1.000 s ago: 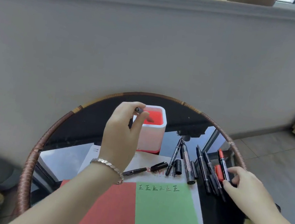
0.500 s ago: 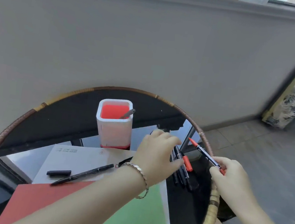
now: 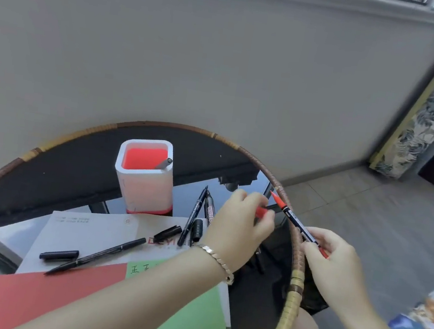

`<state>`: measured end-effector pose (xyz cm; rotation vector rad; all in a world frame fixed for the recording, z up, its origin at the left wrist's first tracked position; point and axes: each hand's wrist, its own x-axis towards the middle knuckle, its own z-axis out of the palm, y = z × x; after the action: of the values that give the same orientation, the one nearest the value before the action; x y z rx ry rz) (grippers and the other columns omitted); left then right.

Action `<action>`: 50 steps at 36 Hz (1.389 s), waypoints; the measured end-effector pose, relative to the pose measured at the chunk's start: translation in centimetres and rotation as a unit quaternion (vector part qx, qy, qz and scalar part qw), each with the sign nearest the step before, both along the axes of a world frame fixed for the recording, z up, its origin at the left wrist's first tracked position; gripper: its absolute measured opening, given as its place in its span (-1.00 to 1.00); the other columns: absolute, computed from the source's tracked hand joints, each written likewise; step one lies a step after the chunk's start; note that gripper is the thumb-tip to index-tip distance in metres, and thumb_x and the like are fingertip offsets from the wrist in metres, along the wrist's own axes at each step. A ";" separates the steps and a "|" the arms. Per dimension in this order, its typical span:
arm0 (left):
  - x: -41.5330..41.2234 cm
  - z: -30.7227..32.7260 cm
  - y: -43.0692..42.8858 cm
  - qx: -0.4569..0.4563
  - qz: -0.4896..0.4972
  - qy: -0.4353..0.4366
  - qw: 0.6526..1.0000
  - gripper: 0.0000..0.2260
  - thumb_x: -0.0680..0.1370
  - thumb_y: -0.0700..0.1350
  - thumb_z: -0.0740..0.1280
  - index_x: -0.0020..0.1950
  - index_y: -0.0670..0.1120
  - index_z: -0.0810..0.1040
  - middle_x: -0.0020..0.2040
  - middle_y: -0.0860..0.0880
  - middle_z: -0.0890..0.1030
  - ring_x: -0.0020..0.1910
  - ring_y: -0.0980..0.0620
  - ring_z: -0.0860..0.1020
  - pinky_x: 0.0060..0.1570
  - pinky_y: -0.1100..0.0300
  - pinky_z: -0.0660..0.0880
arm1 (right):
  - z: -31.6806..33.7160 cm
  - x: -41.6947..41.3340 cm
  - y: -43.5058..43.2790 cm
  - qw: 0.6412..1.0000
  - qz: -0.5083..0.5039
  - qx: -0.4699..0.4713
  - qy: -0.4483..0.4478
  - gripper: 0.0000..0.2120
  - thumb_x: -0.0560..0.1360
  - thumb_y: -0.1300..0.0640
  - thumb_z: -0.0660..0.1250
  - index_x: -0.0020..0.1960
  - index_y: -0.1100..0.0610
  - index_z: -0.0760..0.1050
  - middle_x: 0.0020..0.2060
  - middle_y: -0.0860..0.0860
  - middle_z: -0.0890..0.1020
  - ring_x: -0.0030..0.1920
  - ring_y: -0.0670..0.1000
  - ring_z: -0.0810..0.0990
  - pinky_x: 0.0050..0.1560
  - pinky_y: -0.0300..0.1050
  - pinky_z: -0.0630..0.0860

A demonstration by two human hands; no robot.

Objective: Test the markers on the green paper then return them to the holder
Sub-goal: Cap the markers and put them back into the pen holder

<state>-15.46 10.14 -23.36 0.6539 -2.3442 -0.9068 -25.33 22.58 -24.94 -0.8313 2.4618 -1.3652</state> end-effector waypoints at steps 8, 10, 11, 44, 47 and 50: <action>8.1 3.2 -2.2 0.198 0.049 0.139 0.969 -0.87 0.59 -0.18 0.16 -0.11 -0.12 0.45 -0.29 0.00 0.60 -0.46 0.22 0.50 -0.49 0.35 0.43 | 1.2 3.2 -1.5 0.994 0.093 -0.045 -0.032 -0.74 0.45 0.28 0.23 -0.12 -0.07 0.55 -0.23 0.21 0.64 -0.21 0.24 0.55 -0.29 -0.14 0.42; 9.9 3.9 -3.0 0.285 0.082 0.179 0.938 -0.87 0.58 -0.21 0.18 -0.11 -0.17 0.49 -0.23 -0.04 0.63 -0.38 0.16 0.60 -0.46 0.34 0.49 | 1.6 4.3 -2.1 0.991 0.115 -0.054 -0.037 -0.77 0.47 0.24 0.23 -0.12 -0.06 0.54 -0.28 0.24 0.60 -0.34 0.23 0.47 -0.32 -0.14 0.39; 10.8 4.1 -3.4 0.323 0.101 0.197 0.920 -0.87 0.57 -0.20 0.19 -0.10 -0.19 0.50 -0.22 -0.06 0.63 -0.34 0.14 0.63 -0.44 0.34 0.52 | 1.8 5.0 -2.4 0.990 0.125 -0.056 -0.036 -0.82 0.48 0.20 0.23 -0.13 -0.06 0.54 -0.34 0.23 0.55 -0.42 0.12 0.41 -0.36 -0.17 0.35; 16.8 2.6 -3.8 0.527 0.145 0.266 0.794 -0.75 0.30 -0.07 0.35 -0.08 -0.15 0.53 -0.25 -0.02 0.68 -0.26 0.16 0.64 -0.35 0.29 0.56 | 3.5 10.9 -4.3 0.962 0.246 -0.111 0.047 -0.86 0.33 -0.02 0.37 -0.13 -0.21 0.57 -0.37 -0.23 0.62 -0.45 -0.13 0.45 -0.42 -0.44 0.35; 16.5 2.7 -3.4 0.517 0.121 0.241 0.812 -0.74 0.30 -0.08 0.36 -0.08 -0.17 0.53 -0.23 -0.04 0.69 -0.25 0.13 0.64 -0.36 0.30 0.55 | 3.6 10.9 -4.3 0.959 0.257 -0.108 0.059 -0.83 0.31 -0.10 0.35 -0.09 -0.23 0.56 -0.31 -0.28 0.62 -0.41 -0.17 0.51 -0.40 -0.48 0.36; 16.3 2.9 -2.7 0.491 0.085 0.208 0.842 -0.82 0.32 -0.14 0.38 -0.14 -0.18 0.53 -0.23 -0.09 0.70 -0.26 0.09 0.64 -0.34 0.28 0.56 | 3.8 10.9 -4.1 0.951 0.282 -0.098 0.082 -0.78 0.32 -0.16 0.30 -0.05 -0.21 0.54 -0.21 -0.28 0.63 -0.26 -0.18 0.59 -0.30 -0.45 0.45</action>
<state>0.80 7.43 -20.47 0.8939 -1.2913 -1.9411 -14.44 18.48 -21.09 -1.6005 1.9637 -1.3616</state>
